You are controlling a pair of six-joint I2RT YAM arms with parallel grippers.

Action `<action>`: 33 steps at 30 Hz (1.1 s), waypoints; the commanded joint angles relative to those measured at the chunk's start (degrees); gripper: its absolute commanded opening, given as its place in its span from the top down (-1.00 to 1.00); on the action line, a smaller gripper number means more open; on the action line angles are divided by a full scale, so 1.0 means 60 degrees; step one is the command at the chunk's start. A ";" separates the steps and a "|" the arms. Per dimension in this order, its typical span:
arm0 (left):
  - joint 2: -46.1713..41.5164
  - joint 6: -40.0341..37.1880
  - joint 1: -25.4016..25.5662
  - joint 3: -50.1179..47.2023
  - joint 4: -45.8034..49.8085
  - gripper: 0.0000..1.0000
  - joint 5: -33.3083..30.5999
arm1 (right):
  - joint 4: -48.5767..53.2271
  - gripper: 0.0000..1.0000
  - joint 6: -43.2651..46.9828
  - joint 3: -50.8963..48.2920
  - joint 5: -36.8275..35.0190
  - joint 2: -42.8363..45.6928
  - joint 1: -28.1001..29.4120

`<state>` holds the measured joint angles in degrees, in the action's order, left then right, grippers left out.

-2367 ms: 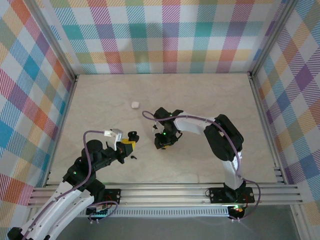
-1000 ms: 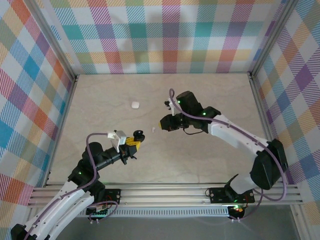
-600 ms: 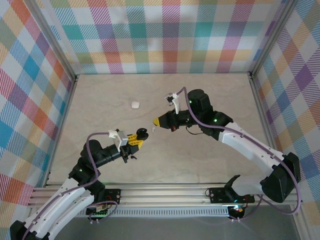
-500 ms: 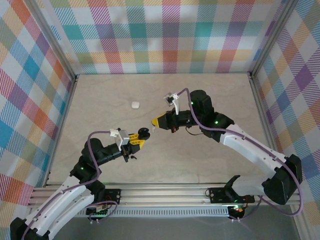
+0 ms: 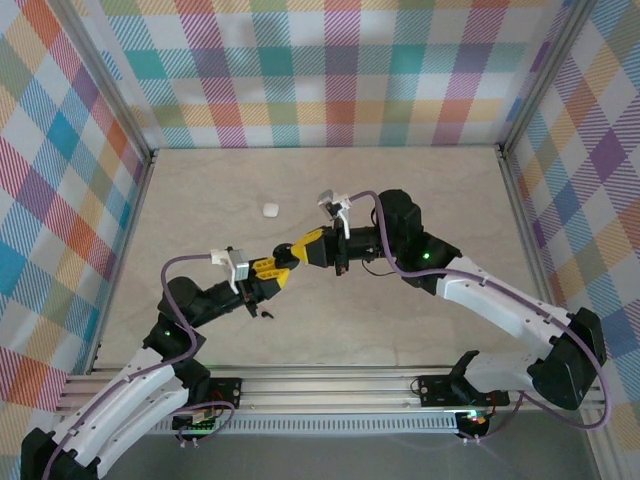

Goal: Insert the wireless bluetooth earbuds into the charging case

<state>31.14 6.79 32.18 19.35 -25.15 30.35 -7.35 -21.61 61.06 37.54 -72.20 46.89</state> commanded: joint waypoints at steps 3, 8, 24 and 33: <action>-0.0238 0.0290 0.0041 0.0034 -0.0599 1.00 -0.0107 | -0.0692 0.86 0.0210 0.0063 -0.0053 -0.0233 0.0137; -0.0213 0.0304 0.0041 0.0026 -0.0544 1.00 -0.0129 | -0.0810 0.86 0.0050 0.0051 -0.0155 -0.0329 0.0222; -0.0281 0.0348 0.0041 0.0095 -0.0564 1.00 -0.0435 | -0.1304 0.86 -0.0627 -0.0198 -0.0401 -0.0403 0.0417; -0.0340 0.0472 0.0041 0.0189 -0.0508 1.00 -0.0759 | -0.1487 0.87 -0.1020 -0.0590 -0.0810 -0.0344 0.0475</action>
<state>29.89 8.43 32.18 19.33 -25.36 27.62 -14.83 -26.33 58.81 33.47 -74.37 49.17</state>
